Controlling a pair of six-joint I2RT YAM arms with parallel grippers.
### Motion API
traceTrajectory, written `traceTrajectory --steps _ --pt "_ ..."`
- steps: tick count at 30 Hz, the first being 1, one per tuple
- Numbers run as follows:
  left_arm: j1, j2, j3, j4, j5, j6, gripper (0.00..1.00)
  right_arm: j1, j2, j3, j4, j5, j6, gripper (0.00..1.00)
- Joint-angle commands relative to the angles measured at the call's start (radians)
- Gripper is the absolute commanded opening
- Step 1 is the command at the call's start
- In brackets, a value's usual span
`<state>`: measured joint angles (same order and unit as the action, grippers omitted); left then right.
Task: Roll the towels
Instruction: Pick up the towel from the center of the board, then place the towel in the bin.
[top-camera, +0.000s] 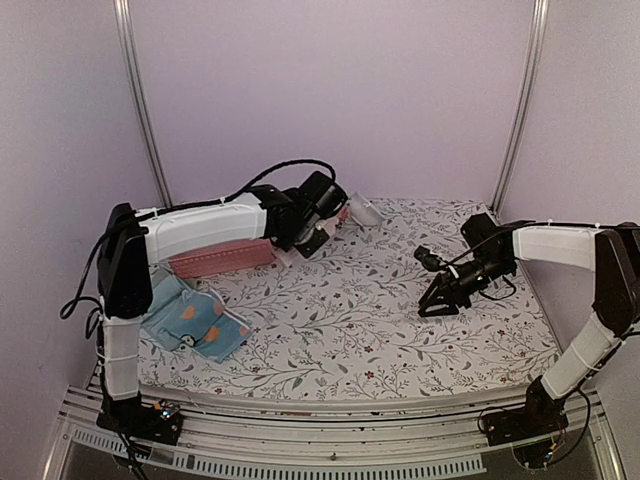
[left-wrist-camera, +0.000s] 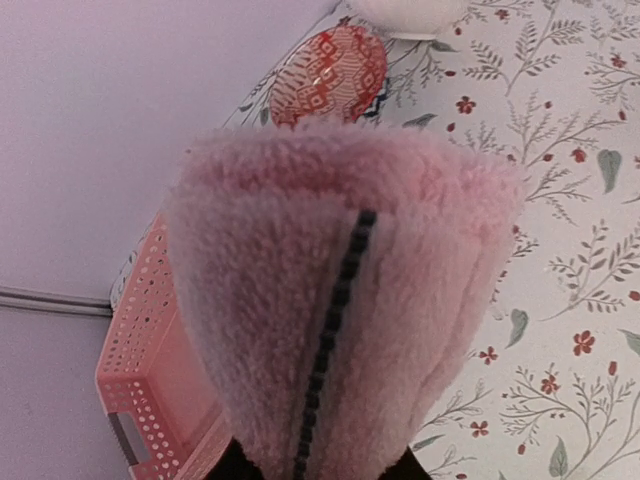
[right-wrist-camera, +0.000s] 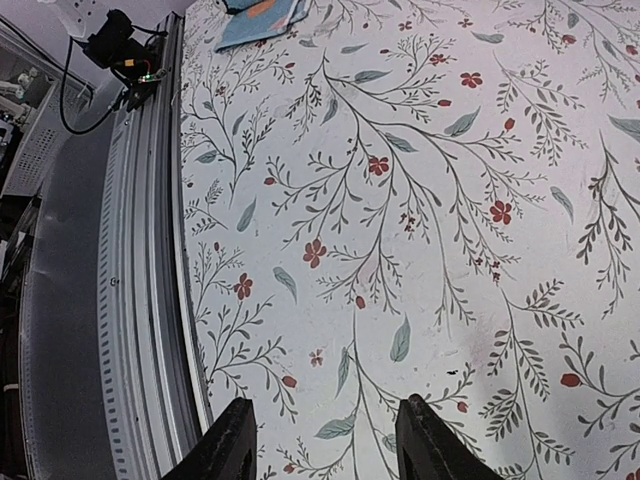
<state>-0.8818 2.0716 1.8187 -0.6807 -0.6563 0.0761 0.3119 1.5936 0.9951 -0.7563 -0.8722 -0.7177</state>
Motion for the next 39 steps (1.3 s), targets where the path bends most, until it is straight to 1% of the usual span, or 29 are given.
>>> traceTrajectory --steps 1,3,5,8,9,13,15,18,22,24,27,39 --pt "0.098 0.04 0.099 -0.108 -0.064 -0.053 0.0 -0.003 0.034 -0.009 0.006 0.0 0.004 0.48" --pt "0.155 0.05 0.144 -0.142 -0.077 -0.077 0.0 -0.007 0.041 -0.01 -0.002 -0.021 0.001 0.48" --pt "0.223 0.075 0.208 -0.2 -0.056 -0.121 0.0 -0.009 0.053 -0.009 -0.006 -0.027 -0.002 0.48" --pt "0.318 0.145 0.347 -0.311 -0.02 -0.209 0.0 -0.01 0.086 0.0 -0.012 -0.024 -0.003 0.48" --pt "0.338 0.173 0.382 -0.345 -0.016 -0.252 0.0 -0.01 0.095 0.002 -0.015 -0.023 -0.005 0.48" --pt "0.415 0.238 0.496 -0.403 0.001 -0.327 0.0 -0.01 0.12 0.009 -0.031 -0.031 -0.014 0.47" --pt "0.45 0.258 0.515 -0.417 0.002 -0.374 0.0 -0.009 0.127 0.01 -0.038 -0.043 -0.019 0.47" --pt "0.488 0.281 0.526 -0.443 0.06 -0.472 0.0 -0.01 0.128 0.015 -0.047 -0.064 -0.028 0.46" --pt "0.511 0.307 0.532 -0.465 0.072 -0.611 0.0 -0.009 0.14 0.016 -0.049 -0.056 -0.035 0.46" --pt "0.525 0.314 0.539 -0.469 0.108 -0.661 0.0 -0.009 0.152 0.017 -0.048 -0.049 -0.035 0.46" --pt "0.541 0.322 0.535 -0.446 0.18 -0.681 0.0 -0.01 0.163 0.019 -0.064 -0.056 -0.046 0.45" --pt "0.561 0.4 0.546 -0.405 0.275 -0.718 0.0 -0.01 0.169 0.02 -0.088 -0.067 -0.074 0.44"
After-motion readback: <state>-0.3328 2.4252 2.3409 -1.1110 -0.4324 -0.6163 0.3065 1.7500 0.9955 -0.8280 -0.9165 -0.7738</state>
